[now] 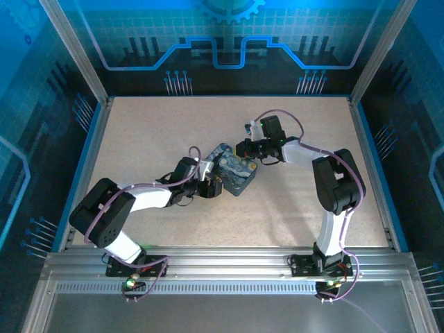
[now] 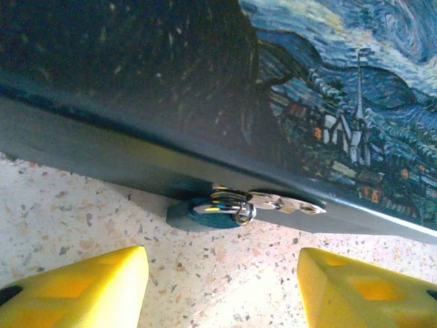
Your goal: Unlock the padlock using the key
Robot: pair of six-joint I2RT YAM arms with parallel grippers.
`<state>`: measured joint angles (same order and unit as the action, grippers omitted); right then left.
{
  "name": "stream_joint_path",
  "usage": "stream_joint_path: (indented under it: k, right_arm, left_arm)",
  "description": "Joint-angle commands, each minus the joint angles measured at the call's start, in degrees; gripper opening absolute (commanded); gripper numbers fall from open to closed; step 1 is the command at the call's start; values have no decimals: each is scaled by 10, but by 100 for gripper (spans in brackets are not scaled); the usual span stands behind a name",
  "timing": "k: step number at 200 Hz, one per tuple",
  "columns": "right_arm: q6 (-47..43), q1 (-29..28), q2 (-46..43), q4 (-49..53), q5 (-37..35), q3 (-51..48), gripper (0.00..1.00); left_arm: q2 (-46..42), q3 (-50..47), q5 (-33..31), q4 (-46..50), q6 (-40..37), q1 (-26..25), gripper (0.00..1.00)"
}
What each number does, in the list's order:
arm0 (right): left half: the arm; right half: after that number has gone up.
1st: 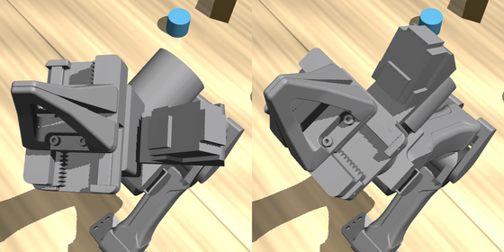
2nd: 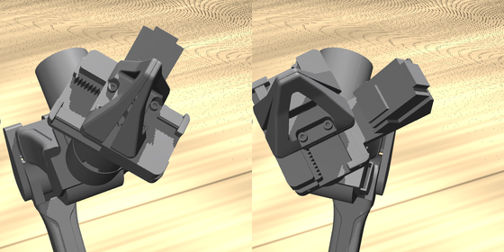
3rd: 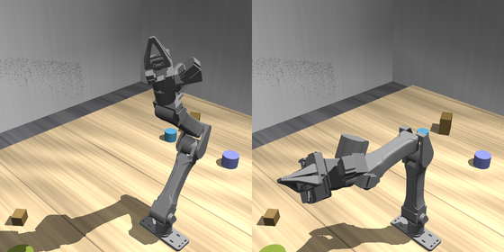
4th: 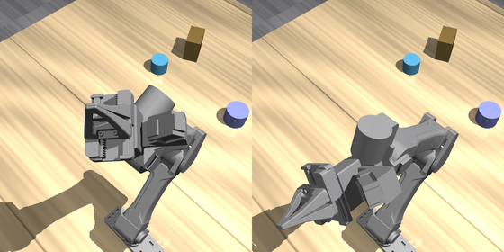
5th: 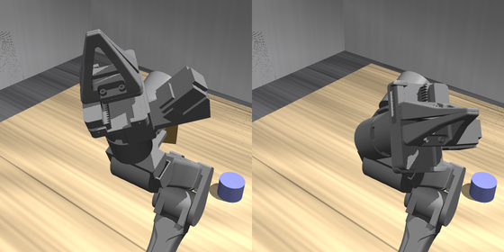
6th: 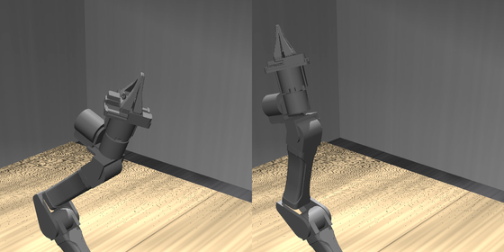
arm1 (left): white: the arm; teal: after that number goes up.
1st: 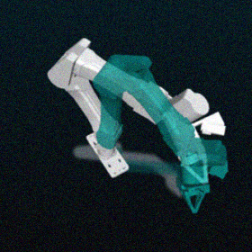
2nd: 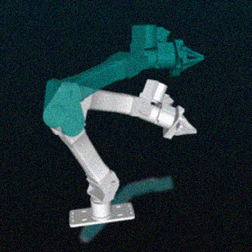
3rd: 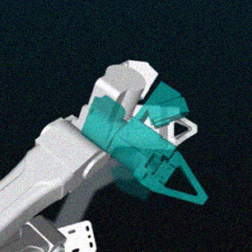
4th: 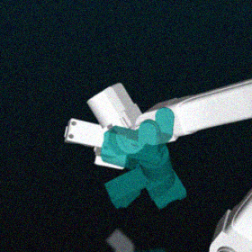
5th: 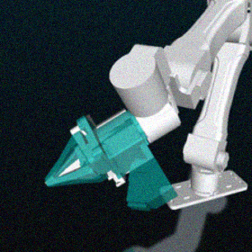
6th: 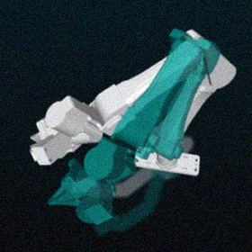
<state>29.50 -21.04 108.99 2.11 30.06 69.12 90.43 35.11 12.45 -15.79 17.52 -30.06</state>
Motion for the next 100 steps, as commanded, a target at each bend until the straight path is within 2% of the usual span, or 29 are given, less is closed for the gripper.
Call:
stream_joint_path:
  k: [1, 41, 100]
  right_arm:
    - [-11, 0, 23, 44, -24, -4, 0]
    - [-13, -2, 25, 51, -26, 2, 0]
    - [-19, -5, 28, 63, -29, 12, 0]
  left_arm:
    - [11, 12, -19, -23, -54, -3, 59]
    - [34, 32, -17, -14, -95, -3, 58]
    - [69, 51, 14, -26, -98, -4, 53]
